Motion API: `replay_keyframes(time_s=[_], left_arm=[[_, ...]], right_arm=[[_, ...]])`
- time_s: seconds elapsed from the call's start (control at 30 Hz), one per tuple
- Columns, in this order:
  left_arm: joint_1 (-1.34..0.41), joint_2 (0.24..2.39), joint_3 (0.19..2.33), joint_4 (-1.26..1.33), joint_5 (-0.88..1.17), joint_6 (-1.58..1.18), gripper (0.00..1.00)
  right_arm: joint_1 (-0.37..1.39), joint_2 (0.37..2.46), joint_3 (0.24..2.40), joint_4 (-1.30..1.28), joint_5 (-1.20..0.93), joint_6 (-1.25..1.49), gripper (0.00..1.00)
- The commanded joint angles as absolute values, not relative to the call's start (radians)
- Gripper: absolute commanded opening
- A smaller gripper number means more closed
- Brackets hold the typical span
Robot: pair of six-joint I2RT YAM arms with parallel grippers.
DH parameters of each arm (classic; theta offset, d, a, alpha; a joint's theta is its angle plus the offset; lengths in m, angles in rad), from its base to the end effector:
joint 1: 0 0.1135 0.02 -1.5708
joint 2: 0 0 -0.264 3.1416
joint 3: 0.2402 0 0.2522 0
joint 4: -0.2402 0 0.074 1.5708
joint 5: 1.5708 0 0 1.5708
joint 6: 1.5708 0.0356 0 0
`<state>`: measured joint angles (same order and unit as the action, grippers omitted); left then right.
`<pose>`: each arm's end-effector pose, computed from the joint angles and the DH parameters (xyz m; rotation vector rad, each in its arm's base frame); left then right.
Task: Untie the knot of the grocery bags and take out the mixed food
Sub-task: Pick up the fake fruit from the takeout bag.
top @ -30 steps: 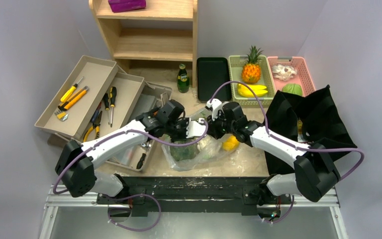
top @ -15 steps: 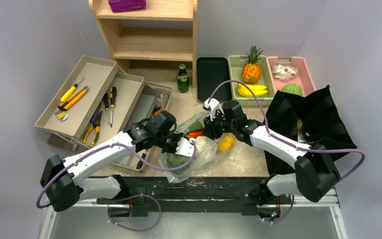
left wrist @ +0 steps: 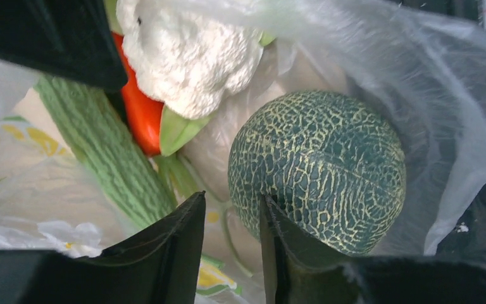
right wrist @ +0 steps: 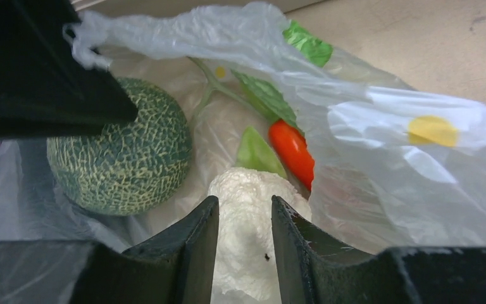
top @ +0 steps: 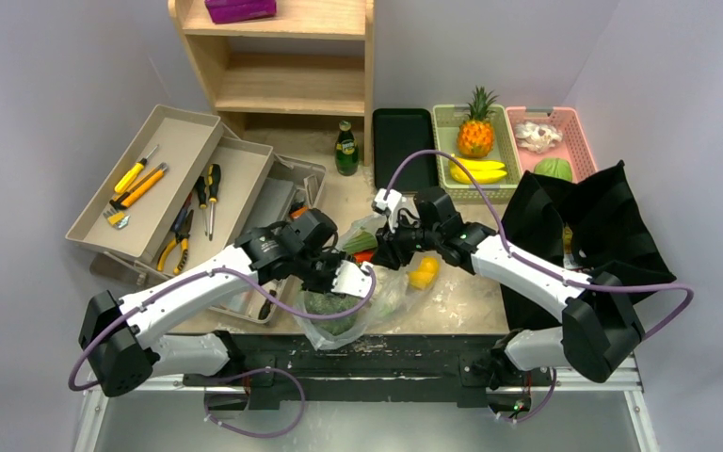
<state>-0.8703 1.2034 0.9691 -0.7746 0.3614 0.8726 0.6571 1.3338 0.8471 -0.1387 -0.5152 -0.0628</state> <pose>0.1416 -0.1874 0.2706 2.0326 1.5345 -0.4638 0.2171 0.1896 0.2471 -1.0644 1.9771 0.8937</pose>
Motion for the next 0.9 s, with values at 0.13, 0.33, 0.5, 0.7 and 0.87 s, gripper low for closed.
replay_keyframes(time_s=[0.13,0.33,0.5,0.7,0.87], left_arm=[[-0.799,1.205,1.068,-0.939,0.278,0.997,0.4],[-0.743,1.206,1.017,-0.968,0.266,1.121,0.4],[-0.745,1.242,0.966,-1.008,0.251,1.207,0.44],[-0.765,1.3,0.882,-0.9,0.166,1.205,0.54],[-0.765,1.351,0.826,-0.765,0.11,1.174,0.57]], right_arm=[[0.663,1.312,0.861,-0.187,-0.562,-0.119,0.34],[0.664,1.309,0.853,-0.189,-0.571,-0.123,0.34],[0.664,1.297,0.849,-0.184,-0.576,-0.121,0.34],[0.663,1.296,0.845,-0.185,-0.566,-0.123,0.34],[0.664,1.293,0.839,-0.183,-0.56,-0.123,0.34]])
